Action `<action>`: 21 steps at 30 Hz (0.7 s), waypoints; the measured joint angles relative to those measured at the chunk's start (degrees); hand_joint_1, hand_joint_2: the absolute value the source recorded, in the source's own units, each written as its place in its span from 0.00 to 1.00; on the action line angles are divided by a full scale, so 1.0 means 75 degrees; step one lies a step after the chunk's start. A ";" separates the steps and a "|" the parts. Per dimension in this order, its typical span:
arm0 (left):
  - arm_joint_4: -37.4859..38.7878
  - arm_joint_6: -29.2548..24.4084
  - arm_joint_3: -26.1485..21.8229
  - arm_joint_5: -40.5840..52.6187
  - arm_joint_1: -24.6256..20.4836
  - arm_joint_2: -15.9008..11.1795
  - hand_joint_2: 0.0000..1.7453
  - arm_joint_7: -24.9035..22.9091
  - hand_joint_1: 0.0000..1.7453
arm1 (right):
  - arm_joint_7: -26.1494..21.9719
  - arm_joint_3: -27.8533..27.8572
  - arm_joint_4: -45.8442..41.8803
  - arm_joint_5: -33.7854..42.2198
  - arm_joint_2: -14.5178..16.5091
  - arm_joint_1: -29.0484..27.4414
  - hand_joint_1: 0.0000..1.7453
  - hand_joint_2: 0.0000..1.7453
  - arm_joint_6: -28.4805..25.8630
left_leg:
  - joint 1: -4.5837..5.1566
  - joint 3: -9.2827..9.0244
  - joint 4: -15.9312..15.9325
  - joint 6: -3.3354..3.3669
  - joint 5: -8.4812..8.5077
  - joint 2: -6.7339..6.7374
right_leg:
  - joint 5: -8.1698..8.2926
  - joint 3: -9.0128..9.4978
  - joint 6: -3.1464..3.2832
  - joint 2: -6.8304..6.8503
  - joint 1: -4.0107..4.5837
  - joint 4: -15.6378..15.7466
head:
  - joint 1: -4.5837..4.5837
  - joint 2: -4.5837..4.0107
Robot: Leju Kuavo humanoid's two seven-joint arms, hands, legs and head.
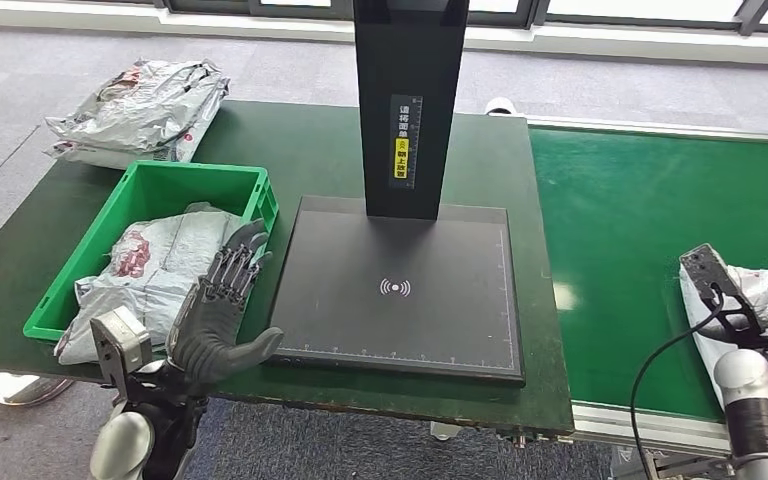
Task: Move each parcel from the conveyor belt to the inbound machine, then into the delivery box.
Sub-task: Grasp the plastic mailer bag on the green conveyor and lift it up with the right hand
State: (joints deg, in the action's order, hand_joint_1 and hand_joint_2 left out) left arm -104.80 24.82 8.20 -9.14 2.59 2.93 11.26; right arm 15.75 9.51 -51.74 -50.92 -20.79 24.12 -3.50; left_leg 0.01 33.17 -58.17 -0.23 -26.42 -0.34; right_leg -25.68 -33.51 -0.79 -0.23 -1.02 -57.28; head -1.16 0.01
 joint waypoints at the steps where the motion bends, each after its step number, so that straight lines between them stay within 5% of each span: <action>1: 0.0004 -0.0031 0.0000 0.0068 0.0027 -0.0001 1.00 0.0023 0.00 | -0.0044 0.0001 0.0073 0.0056 0.0000 -0.0007 0.00 1.00 -0.0039 | 0.0000 0.0000 0.0000 0.0000 0.0000 0.0000 | 0.0000 0.0000 0.0000 0.0000 0.0000 0.0000 | -0.0001 0.0000; 21: -0.0082 -0.0072 -0.0128 0.0191 0.0425 -0.0005 1.00 0.0087 0.00 | -0.0464 0.0521 0.0713 0.0801 0.0050 -0.0596 0.00 1.00 -0.0450 | 0.0000 0.0006 0.0001 0.0001 0.0000 -0.0002 | -0.0001 -0.0005 0.0000 0.0003 0.0000 0.0000 | -0.0001 0.0002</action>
State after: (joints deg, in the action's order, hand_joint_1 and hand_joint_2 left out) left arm -105.42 24.28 7.23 -7.71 5.78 2.90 11.91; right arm 12.28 13.41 -46.40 -44.92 -20.41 19.65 -6.87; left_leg 0.01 33.22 -58.16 -0.23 -26.42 -0.36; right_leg -25.69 -33.55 -0.79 -0.21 -1.02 -57.28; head -1.17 0.02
